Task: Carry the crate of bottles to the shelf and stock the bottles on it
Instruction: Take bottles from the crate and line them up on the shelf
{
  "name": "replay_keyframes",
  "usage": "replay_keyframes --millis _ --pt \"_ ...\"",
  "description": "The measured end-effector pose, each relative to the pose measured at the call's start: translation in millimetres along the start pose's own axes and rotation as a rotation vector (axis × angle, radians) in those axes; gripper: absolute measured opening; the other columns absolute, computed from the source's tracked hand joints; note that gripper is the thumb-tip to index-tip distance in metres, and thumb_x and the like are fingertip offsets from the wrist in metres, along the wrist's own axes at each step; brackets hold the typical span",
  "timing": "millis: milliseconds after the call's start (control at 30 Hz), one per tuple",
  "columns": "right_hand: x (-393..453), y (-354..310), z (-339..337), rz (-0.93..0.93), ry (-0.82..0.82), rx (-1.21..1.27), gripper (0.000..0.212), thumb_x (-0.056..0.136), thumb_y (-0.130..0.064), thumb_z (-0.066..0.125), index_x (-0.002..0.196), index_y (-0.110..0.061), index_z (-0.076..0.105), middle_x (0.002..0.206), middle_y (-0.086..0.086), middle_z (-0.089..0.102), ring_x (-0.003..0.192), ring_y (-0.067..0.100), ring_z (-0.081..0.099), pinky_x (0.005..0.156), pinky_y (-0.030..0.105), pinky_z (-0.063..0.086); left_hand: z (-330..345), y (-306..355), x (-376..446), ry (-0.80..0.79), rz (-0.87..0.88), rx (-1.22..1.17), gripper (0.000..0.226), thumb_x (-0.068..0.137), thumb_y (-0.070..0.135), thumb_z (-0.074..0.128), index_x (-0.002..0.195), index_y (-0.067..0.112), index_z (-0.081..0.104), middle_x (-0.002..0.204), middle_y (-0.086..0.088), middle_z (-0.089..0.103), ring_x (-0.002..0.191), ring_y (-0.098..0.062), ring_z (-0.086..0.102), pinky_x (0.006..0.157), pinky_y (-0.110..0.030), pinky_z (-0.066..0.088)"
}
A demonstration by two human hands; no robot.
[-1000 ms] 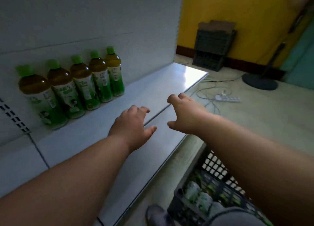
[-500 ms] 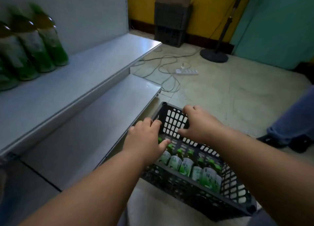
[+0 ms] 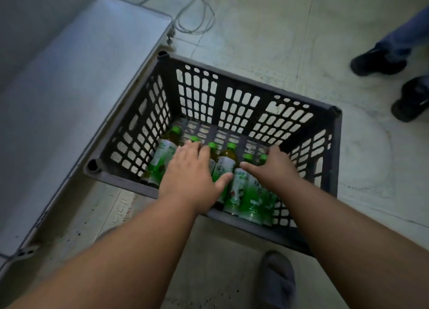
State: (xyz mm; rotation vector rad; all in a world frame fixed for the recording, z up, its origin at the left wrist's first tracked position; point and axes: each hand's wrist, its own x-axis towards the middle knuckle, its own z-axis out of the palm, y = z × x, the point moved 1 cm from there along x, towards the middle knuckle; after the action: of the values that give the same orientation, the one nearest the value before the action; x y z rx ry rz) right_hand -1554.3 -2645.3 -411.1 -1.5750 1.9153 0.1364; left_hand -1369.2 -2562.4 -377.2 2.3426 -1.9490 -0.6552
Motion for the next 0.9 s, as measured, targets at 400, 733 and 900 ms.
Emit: replay_keyframes --millis 400,733,900 --pt "76 23 65 0.438 -0.042 0.059 0.099 0.078 -0.046 0.076 0.154 -0.021 0.018 0.148 0.02 0.038 0.126 0.04 0.049 0.094 0.044 0.048 10 -2 9 -0.013 -0.008 0.091 0.104 0.085 0.081 0.019 0.155 0.012 -0.015 0.165 -0.006 -0.017 0.151 -0.018 -0.016 0.122 -0.034 -0.007" --pt "10 -14 11 0.017 0.082 0.396 0.065 0.081 -0.031 0.079 0.129 -0.017 0.037 0.112 0.006 0.057 0.096 0.026 0.06 0.07 0.032 0.051 3 0 3 0.016 0.029 0.074 0.105 0.087 0.08 0.022 0.155 0.009 -0.014 0.165 -0.009 -0.016 0.151 -0.02 -0.014 0.121 -0.035 -0.008" --pt "-65 -84 -61 -0.333 0.191 0.394 0.058 0.078 -0.042 0.08 0.12 -0.026 0.043 0.103 -0.003 0.059 0.091 0.018 0.059 0.076 0.032 0.048 -50 -16 -39 0.134 0.01 -0.21 0.101 0.082 0.075 0.05 0.157 0.017 0.014 0.163 -0.002 0.022 0.149 -0.018 0.018 0.121 -0.034 0.015"
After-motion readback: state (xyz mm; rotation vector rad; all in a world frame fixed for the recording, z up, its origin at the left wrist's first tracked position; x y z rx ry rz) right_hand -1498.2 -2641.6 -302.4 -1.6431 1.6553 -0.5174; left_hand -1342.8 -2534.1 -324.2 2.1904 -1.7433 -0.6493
